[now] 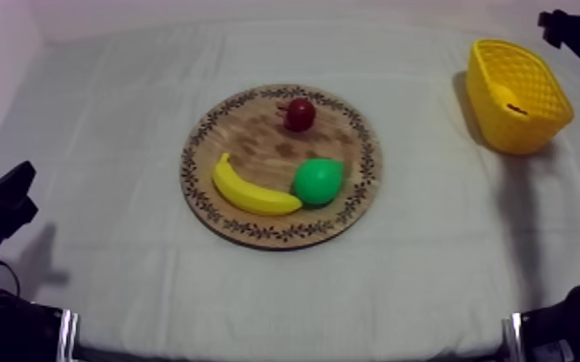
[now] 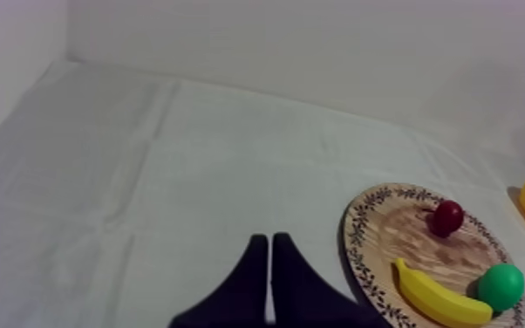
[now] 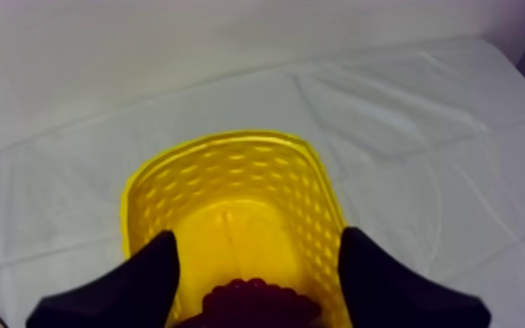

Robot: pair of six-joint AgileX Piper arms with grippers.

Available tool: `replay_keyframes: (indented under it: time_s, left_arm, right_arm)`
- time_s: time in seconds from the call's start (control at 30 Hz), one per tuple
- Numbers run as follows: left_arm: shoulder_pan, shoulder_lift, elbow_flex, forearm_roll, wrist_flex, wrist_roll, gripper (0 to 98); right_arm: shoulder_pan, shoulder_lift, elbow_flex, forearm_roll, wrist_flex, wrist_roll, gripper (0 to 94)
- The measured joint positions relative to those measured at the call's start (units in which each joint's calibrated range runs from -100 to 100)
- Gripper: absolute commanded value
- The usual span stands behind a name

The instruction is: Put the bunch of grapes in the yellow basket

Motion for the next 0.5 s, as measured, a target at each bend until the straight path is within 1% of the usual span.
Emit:
replay_keyframes:
  time_s: [0.2, 0.33, 0.43, 0.5]
  left_arm:
    - [0.0, 0.0, 0.0, 0.0, 0.0, 0.0, 0.1]
    - [0.0, 0.0, 0.0, 0.0, 0.0, 0.0, 0.1]
    - [0.0, 0.0, 0.0, 0.0, 0.0, 0.0, 0.1]
    - [0.0, 0.0, 0.0, 0.0, 0.0, 0.0, 0.1]
  right_arm:
    - [0.3, -10.3, 8.3, 0.0, -2.6, -0.3, 44.6]
    - [0.5, -17.7, 14.5, -1.7, -3.7, 0.7, 41.6]
    - [0.4, -23.4, 19.7, -4.6, -5.6, 2.9, 39.5]
    - [0.1, -27.6, 23.6, -7.5, -6.6, 5.1, 38.2]
